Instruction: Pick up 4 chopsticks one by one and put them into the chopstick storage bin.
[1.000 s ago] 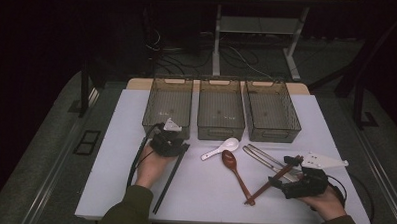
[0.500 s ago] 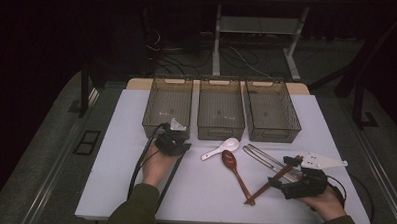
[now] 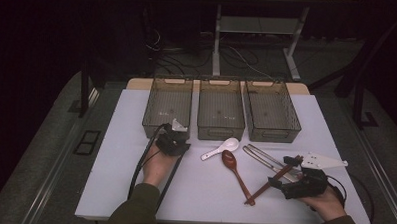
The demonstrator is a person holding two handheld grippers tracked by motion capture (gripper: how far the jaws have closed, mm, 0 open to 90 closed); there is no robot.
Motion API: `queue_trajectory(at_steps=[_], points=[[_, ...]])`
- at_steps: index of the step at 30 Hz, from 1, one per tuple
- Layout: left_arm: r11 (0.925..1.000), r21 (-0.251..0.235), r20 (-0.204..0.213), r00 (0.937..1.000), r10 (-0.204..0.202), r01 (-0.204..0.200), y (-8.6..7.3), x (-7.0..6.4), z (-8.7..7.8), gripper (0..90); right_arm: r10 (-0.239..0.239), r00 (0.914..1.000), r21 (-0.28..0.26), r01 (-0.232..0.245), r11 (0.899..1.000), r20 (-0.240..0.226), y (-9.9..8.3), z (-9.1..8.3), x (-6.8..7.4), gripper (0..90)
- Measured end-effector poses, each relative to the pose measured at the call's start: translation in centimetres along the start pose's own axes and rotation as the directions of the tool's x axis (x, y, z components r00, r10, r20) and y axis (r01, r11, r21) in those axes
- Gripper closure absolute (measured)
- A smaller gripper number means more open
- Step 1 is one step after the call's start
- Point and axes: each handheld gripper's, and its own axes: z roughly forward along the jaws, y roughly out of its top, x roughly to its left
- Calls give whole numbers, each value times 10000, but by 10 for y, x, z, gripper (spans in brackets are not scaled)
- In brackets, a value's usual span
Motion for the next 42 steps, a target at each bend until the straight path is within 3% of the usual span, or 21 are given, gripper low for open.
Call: queue_trajectory(at_steps=[6, 18, 28, 31, 36, 42], points=[[10000, -76, 142, 9999, -32, 34, 0, 0, 0, 724, -3, 10000, -8, 3, 10000, 5, 0, 0, 0, 28], [9989, -132, 774, 9960, 449, -440, 4, -11, 4, 744, -20, 10000, -15, 20, 10000, 14, 0, -1, 0, 28], [9942, -196, 1559, 9819, 1074, -1056, 9, -30, 10, 747, -26, 10000, -13, 26, 10000, 25, 0, -1, 0, 28], [9917, -169, 1496, 9803, 1286, -1275, 10, -33, 10, 742, -30, 10000, -12, 30, 10000, 23, 0, -1, 0, 28], [9926, -185, 1368, 9831, 1217, -1203, 10, -29, 6, 689, -32, 10000, -15, 32, 10000, 29, 0, -1, 0, 28], [9941, -736, 1425, 9857, 897, -798, 9, -21, -9, 574, -56, 10000, 4, 56, 10000, -7, 0, -2, 0, 28]])
